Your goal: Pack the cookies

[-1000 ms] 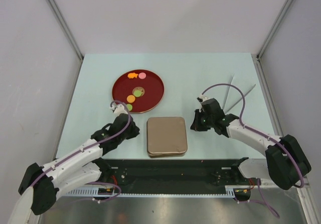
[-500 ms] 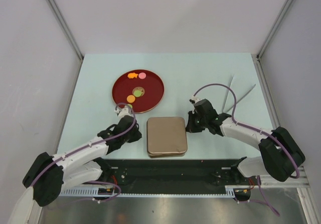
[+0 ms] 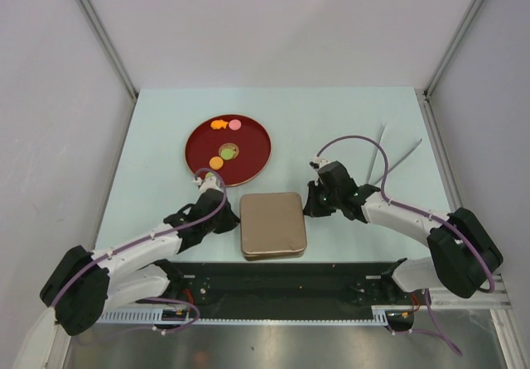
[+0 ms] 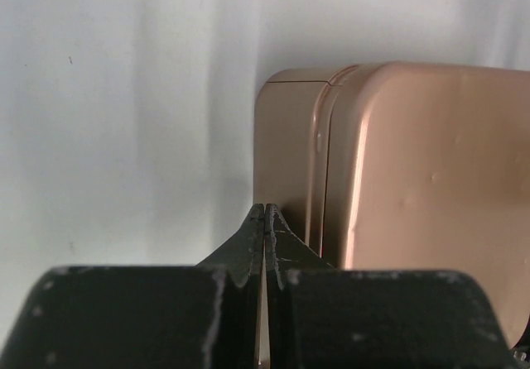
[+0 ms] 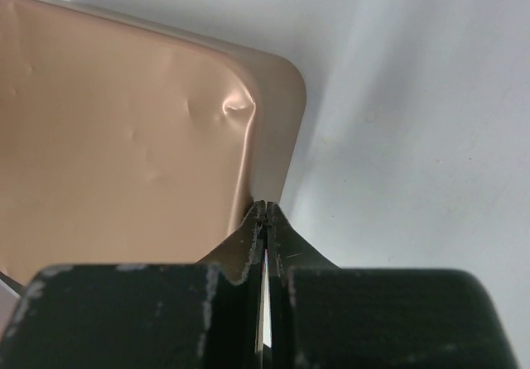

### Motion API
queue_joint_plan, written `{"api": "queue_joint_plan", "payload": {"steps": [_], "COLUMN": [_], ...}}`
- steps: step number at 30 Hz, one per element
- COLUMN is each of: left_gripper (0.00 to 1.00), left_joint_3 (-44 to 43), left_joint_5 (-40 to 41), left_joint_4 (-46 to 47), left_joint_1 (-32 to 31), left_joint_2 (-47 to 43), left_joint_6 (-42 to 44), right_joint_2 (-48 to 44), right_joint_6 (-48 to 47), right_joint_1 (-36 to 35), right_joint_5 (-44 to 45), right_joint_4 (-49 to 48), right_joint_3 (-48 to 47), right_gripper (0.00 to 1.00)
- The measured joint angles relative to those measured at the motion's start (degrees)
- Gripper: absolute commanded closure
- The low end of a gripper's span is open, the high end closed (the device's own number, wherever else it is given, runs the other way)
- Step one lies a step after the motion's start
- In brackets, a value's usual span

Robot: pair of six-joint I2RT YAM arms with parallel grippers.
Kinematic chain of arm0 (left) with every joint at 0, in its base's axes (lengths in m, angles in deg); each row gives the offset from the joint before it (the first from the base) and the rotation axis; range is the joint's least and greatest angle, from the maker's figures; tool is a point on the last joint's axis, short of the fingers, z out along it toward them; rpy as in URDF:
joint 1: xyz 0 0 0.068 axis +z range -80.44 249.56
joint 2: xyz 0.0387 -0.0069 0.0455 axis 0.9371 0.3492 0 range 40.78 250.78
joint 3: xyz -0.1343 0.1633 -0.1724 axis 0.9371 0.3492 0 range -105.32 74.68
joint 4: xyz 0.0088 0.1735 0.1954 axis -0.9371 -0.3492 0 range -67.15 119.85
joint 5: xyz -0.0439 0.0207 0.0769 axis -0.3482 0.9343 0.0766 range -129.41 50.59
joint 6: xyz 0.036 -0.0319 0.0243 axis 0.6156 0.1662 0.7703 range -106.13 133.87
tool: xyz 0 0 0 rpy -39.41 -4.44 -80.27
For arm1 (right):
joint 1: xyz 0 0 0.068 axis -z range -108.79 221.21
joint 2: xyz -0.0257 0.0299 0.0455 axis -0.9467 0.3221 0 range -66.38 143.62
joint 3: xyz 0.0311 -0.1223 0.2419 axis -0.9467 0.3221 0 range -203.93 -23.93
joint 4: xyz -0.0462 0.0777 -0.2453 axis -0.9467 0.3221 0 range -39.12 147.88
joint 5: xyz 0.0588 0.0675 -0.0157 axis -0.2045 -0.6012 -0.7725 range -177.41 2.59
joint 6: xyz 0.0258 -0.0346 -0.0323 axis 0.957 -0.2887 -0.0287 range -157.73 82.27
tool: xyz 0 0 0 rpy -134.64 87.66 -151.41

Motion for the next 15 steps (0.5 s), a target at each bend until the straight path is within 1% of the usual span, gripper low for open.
{"api": "queue_joint_plan", "payload": {"steps": [5, 11, 14, 15], "left_gripper": [0.99, 0.92, 0.85, 0.76], "left_joint_3": [0.00, 0.00, 0.00, 0.00], "left_joint_5": [0.15, 1.60, 2.93, 3.48], "left_joint_4": [-0.09, -1.90, -3.43, -4.09], "left_joint_1": [0.00, 0.00, 0.00, 0.00], "left_joint_2": [-0.07, -2.56, -4.35, -4.92], "left_joint_6": [0.00, -0.15, -0.33, -0.61], "right_joint_2": [0.04, -0.68, -2.56, -3.23], "right_joint_6": [0.00, -0.02, -0.04, -0.07], "right_joint_1": [-0.13, 0.83, 3.54, 4.68], "right_joint_5": [0.24, 0.94, 1.25, 1.46], "right_joint_4": [0.26, 1.36, 2.73, 3.19], "right_joint_3": [-0.17, -0.92, -1.11, -1.14], "right_gripper": [1.00, 1.00, 1.00, 1.00]}}
